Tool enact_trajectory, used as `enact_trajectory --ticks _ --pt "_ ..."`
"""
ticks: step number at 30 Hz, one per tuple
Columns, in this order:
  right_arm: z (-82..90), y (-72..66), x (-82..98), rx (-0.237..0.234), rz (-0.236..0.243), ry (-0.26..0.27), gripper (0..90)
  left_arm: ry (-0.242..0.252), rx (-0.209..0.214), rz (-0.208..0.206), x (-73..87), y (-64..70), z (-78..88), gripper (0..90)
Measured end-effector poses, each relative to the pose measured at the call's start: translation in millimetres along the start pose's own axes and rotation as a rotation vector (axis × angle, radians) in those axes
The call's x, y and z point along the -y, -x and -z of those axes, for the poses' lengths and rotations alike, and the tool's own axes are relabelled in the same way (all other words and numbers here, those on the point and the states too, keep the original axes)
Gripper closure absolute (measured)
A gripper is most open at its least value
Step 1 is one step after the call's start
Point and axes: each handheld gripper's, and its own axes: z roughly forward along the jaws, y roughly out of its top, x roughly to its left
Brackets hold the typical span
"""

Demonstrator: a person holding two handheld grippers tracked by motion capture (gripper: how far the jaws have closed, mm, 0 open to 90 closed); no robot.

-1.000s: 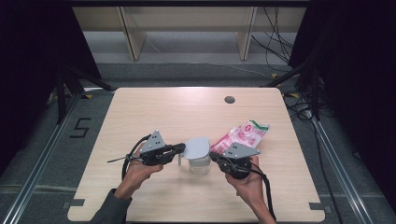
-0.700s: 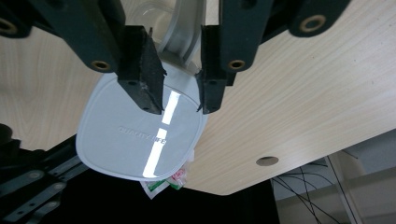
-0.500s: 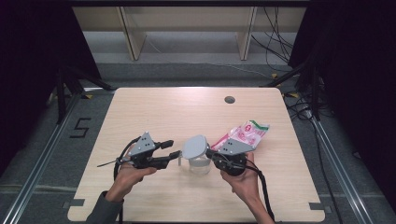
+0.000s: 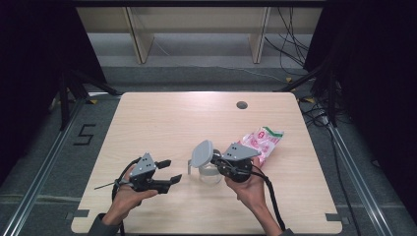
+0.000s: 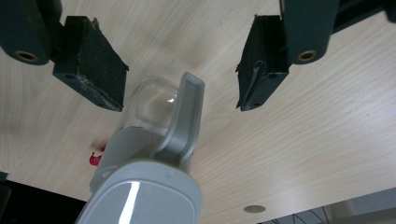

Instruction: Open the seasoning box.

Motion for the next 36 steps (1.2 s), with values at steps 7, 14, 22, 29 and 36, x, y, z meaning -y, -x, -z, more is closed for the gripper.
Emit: enact_trajectory --ticks 7,14,22,29,36 --pt "-9.2 -6.5 -8.0 -0.014 0.018 0.015 89.8 -0.012 -0.006 0.003 4.8 5.0 2.9 27.3" --pt "-17.8 -16.7 -14.9 -0.043 0.026 0.012 89.3 -0.002 -0.003 0.040 9.9 5.8 2.8 26.0" --pt "-14.3 -15.5 -17.7 -0.052 0.019 0.014 87.0 0.001 -0.014 0.054 12.8 9.0 4.3 25.1" --pt "26.4 19.0 2.4 0.060 -0.064 0.024 68.3 -0.020 -0.011 0.018 13.6 9.7 5.4 24.6" --pt "65.5 48.0 44.2 0.221 -0.199 0.018 46.5 -0.016 -0.005 0.009 14.7 11.2 4.2 24.2"
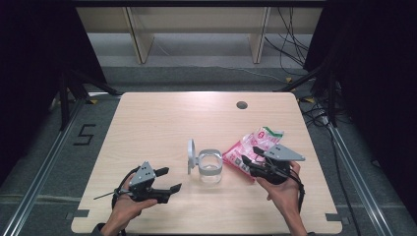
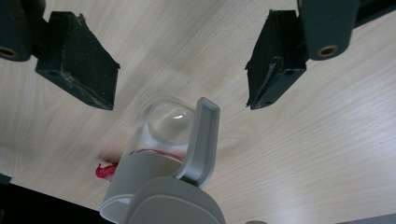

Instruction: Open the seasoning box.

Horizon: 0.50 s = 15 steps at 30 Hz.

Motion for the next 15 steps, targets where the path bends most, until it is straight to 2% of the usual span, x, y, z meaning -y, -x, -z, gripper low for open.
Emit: enact_trajectory --ticks 1,2,3,4,5,6,8,10,11,12,13,14,15 --pt "4.5 7.9 5.6 0.023 -0.009 -0.018 44.1 0.016 0.006 0.018 0.3 1.8 -1.3 24.1" --pt "6.9 12.5 10.5 0.040 -0.023 -0.019 42.3 -0.001 -0.001 0.005 0.6 1.5 -0.3 24.1" --pt "8.9 14.5 15.1 0.054 -0.078 -0.020 40.6 0.002 -0.003 0.034 1.8 4.1 -1.3 24.0" --pt "11.2 18.7 18.7 0.060 -0.096 -0.022 38.6 -0.007 0.006 0.022 2.2 4.0 -1.7 23.8" --pt "13.6 24.0 23.2 0.072 -0.119 -0.030 35.3 0.000 0.008 0.036 2.8 5.7 -3.0 23.7" --pt "13.9 27.2 26.2 0.081 -0.138 -0.022 32.9 -0.007 0.007 0.028 2.9 6.4 -3.1 23.6" --pt "15.9 36.8 33.0 0.094 -0.161 -0.035 32.0 -0.011 0.007 0.022 3.1 8.1 -3.8 23.3" --pt "16.3 42.6 38.3 0.112 -0.174 -0.020 31.8 -0.014 0.007 0.024 3.5 8.6 -4.7 23.1" --pt "16.7 42.5 39.4 0.122 -0.206 -0.027 30.5 0.000 0.010 0.043 3.9 10.2 -6.3 22.6" --pt "16.1 45.3 40.4 0.118 -0.194 -0.014 29.4 -0.013 0.002 0.027 3.9 10.4 -5.8 22.5" --pt "15.6 48.3 41.6 0.132 -0.189 -0.021 27.7 -0.015 0.003 0.029 4.2 11.0 -6.1 22.5" --pt "15.3 49.3 42.3 0.126 -0.195 -0.016 26.8 -0.016 0.007 0.023 4.5 11.5 -7.1 22.5" --pt "14.5 49.7 43.9 0.141 -0.216 -0.029 25.9 -0.015 0.008 0.027 4.6 12.3 -7.6 22.2"
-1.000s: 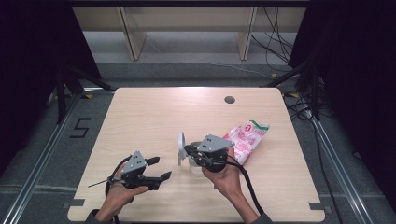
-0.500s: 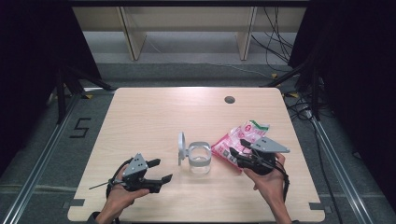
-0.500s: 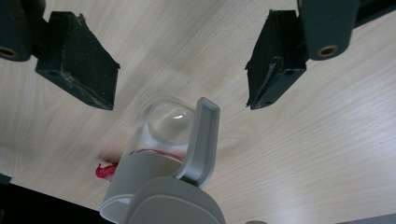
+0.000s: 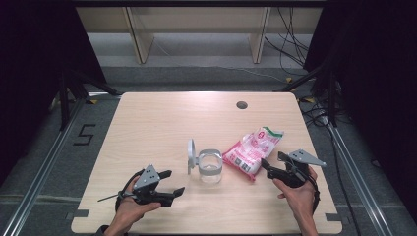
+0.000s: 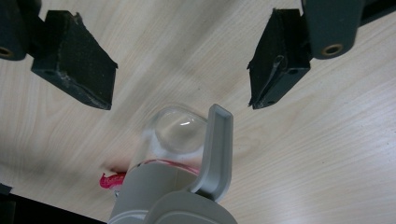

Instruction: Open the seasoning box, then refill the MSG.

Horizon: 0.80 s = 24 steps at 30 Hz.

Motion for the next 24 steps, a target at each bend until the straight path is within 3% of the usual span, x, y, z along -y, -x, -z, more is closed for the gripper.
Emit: enact_trajectory --ticks 1,2,3,4,5,6,7,8,10,11,12,14,15,17,18,21,22,23,24 --pt "-0.9 2.6 0.7 -0.002 0.014 -0.008 25.1 -0.004 0.003 0.006 0.0 0.7 -0.3 22.1" --pt "-1.8 0.5 1.5 -0.005 -0.036 -0.014 23.6 0.005 0.005 0.014 -0.2 2.2 -0.9 22.0" --pt "-4.2 3.8 1.8 0.002 -0.011 -0.010 23.5 -0.004 -0.001 -0.007 -0.5 2.0 0.2 22.1" --pt "-4.6 3.9 2.0 -0.012 -0.030 -0.014 23.4 0.003 0.006 0.003 -0.4 3.4 0.2 22.1" --pt "-3.7 2.8 2.0 -0.009 -0.063 -0.032 23.1 -0.008 -0.003 -0.014 -0.7 3.0 1.8 22.1" --pt "-5.4 3.6 3.1 -0.010 -0.066 -0.012 23.1 0.004 0.004 0.004 -0.6 4.3 1.4 22.1" --pt "-5.1 2.6 3.3 -0.019 -0.089 -0.022 22.9 -0.007 0.002 -0.013 -1.1 2.8 2.5 22.0" --pt "-7.1 6.3 4.2 -0.019 -0.059 -0.017 22.3 -0.002 -0.004 -0.005 -1.0 3.0 2.4 22.0" --pt "-7.9 8.8 5.6 -0.032 -0.061 -0.048 21.6 0.001 -0.008 -0.005 -1.2 3.4 2.7 22.4" --pt "-9.7 6.4 7.3 -0.028 -0.093 -0.030 21.3 -0.006 -0.015 -0.022 -1.6 3.3 3.8 22.7" --pt "-11.5 10.4 7.6 -0.019 -0.051 -0.030 20.7 -0.004 -0.008 -0.027 -1.7 3.1 3.7 23.1" --pt "-11.5 6.5 7.4 -0.019 -0.100 -0.047 18.8 0.004 -0.001 -0.034 -2.3 3.8 3.3 23.2" --pt "-13.2 11.2 7.2 -0.025 -0.055 -0.039 18.2 0.001 -0.005 -0.015 -1.8 5.4 3.1 23.1" --pt "-15.9 11.8 7.6 -0.012 -0.047 -0.027 17.3 0.003 0.006 -0.044 -2.2 3.7 2.5 23.1" --pt "-16.0 10.9 7.2 -0.018 -0.068 -0.031 17.3 0.008 0.007 -0.039 -2.1 4.1 2.0 23.1" --pt "-17.5 14.8 6.5 -0.028 -0.073 -0.026 16.7 0.003 0.002 -0.020 -1.4 5.2 1.9 23.0" --pt "-18.1 12.2 6.7 -0.013 -0.118 -0.038 16.8 0.004 -0.001 -0.017 -1.5 6.0 1.9 23.0" --pt "-20.8 17.3 6.6 -0.001 -0.068 -0.029 16.8 -0.019 -0.010 -0.041 -1.7 4.5 3.0 23.1" --pt "-20.6 14.3 6.0 -0.012 -0.132 -0.047 16.8 -0.018 -0.006 -0.036 -1.4 5.0 2.7 23.1"
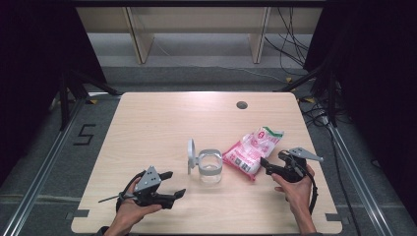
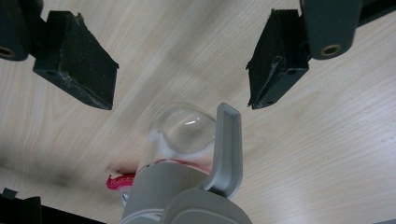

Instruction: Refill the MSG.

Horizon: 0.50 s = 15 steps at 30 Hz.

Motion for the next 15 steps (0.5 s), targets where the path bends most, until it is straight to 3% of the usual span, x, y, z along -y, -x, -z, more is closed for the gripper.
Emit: enact_trajectory --ticks 1,6,7,9,10,11,12,13,14,15 --pt "-2.5 3.6 -0.3 0.013 0.042 0.009 16.7 0.016 0.012 0.011 0.1 1.8 -0.6 23.1" --pt "-4.0 1.4 -3.2 0.025 0.024 0.010 16.6 0.011 0.014 0.005 -0.3 1.6 -0.4 23.1" --pt "-5.8 6.0 -4.4 0.011 0.067 0.024 16.6 0.008 0.005 0.000 -0.3 2.1 0.1 23.1" --pt "-8.3 4.4 -5.6 0.024 0.033 0.032 16.7 0.012 0.009 -0.014 -0.7 0.5 1.1 23.1" --pt "-8.0 4.3 -7.0 0.027 0.022 0.017 16.9 0.015 0.004 0.001 -0.8 0.3 1.2 23.1" --pt "-9.3 8.2 -7.8 0.026 0.053 0.027 16.9 0.017 -0.002 0.013 -1.0 0.3 1.6 23.2" --pt "-10.9 9.8 -8.0 0.011 0.050 0.031 16.9 0.027 0.004 0.023 -0.6 0.2 0.7 23.2" --pt "-11.6 10.2 -8.1 0.029 0.053 0.026 17.0 0.014 0.000 0.006 -0.5 -1.4 1.8 23.2" --pt "-12.9 7.9 -7.6 0.029 0.006 0.031 17.5 0.018 0.003 0.011 -0.3 -0.9 1.3 23.2" --pt "-13.4 7.9 -7.7 -0.004 -0.022 0.046 18.0 0.018 0.004 0.018 -0.1 -0.1 0.6 23.2"
